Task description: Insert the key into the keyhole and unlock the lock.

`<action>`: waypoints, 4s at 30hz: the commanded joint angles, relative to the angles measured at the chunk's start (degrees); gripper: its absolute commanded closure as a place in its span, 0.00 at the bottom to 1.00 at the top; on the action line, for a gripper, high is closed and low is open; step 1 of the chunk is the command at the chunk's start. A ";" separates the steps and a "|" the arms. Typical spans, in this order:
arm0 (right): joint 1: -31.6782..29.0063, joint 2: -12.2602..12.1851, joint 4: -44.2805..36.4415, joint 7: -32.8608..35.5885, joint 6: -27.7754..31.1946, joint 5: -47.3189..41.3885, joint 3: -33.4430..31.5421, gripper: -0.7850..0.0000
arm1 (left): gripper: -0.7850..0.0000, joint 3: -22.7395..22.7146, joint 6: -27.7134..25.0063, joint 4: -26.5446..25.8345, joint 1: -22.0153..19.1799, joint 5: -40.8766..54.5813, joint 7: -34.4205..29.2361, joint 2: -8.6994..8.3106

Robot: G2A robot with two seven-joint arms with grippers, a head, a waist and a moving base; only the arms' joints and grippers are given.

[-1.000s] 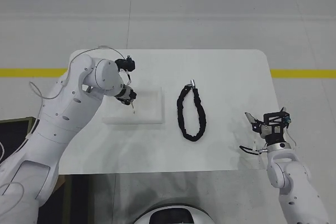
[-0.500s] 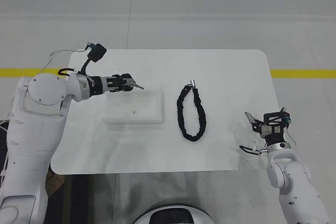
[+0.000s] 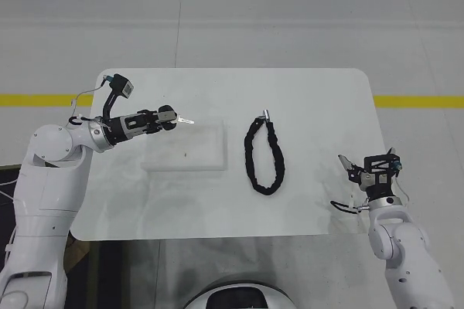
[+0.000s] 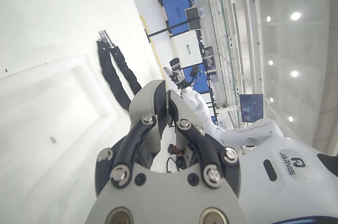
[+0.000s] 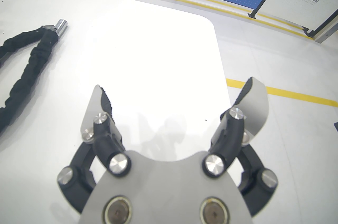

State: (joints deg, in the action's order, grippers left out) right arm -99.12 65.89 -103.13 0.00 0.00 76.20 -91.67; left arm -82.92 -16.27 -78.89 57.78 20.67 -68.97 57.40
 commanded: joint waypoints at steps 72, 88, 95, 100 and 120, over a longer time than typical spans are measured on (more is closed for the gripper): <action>57.83 11.14 23.74 70.64 -8.90 -12.83 41.89 0.00 | 1.00 0.00 -0.01 0.00 0.00 0.01 0.00 0.00; 60.67 16.34 34.57 72.45 -6.94 -11.94 38.54 0.00 | 1.00 0.00 -0.01 0.00 0.00 0.01 0.00 0.00; 63.77 19.29 42.43 70.02 -6.31 -11.18 39.21 0.54 | 1.00 0.00 -0.01 0.00 0.00 0.01 0.00 0.00; 64.37 20.87 45.36 69.33 -6.38 -9.09 38.85 0.76 | 1.00 0.00 -0.01 0.00 0.00 0.01 0.00 0.00; 62.31 23.90 46.36 69.02 -3.23 -3.21 31.74 0.74 | 1.00 0.00 -0.01 0.00 0.00 0.01 0.00 0.00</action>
State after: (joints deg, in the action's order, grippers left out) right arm -36.99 89.54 -57.39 69.03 -3.35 72.90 -59.77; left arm -82.92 -16.28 -78.89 57.78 20.68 -68.97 57.40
